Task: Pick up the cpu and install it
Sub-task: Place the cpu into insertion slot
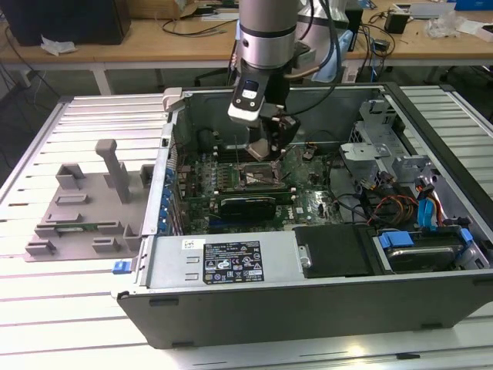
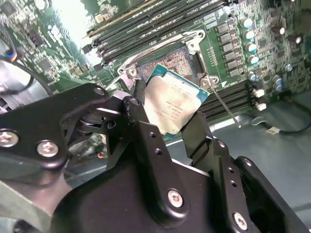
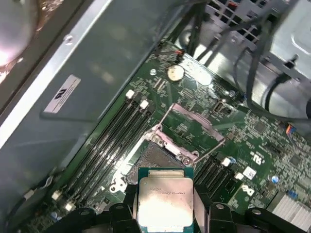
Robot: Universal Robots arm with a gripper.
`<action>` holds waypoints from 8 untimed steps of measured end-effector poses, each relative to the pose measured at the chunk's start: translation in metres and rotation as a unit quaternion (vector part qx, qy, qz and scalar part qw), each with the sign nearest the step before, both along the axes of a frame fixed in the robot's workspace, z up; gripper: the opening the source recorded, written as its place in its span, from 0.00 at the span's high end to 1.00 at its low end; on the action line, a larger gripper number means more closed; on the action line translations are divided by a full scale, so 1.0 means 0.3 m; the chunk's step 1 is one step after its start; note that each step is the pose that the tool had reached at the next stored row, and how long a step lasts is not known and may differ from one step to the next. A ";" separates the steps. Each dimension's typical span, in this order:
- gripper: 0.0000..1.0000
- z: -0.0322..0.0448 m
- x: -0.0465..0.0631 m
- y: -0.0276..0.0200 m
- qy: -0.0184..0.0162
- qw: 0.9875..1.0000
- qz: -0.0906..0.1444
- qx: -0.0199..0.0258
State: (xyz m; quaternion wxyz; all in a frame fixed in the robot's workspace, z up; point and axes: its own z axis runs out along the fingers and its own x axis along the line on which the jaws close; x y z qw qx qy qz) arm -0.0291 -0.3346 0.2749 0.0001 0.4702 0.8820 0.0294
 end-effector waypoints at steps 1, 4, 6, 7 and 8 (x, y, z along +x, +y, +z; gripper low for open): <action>0.46 0.000 0.000 0.000 0.000 1.000 -0.018 0.000; 0.46 0.000 0.000 0.000 0.000 0.998 -0.061 0.000; 0.46 0.000 0.000 0.000 0.000 0.997 -0.078 0.000; 0.46 0.000 0.000 0.000 0.000 0.996 -0.086 0.000; 0.46 0.000 0.000 0.000 0.000 0.995 -0.098 0.000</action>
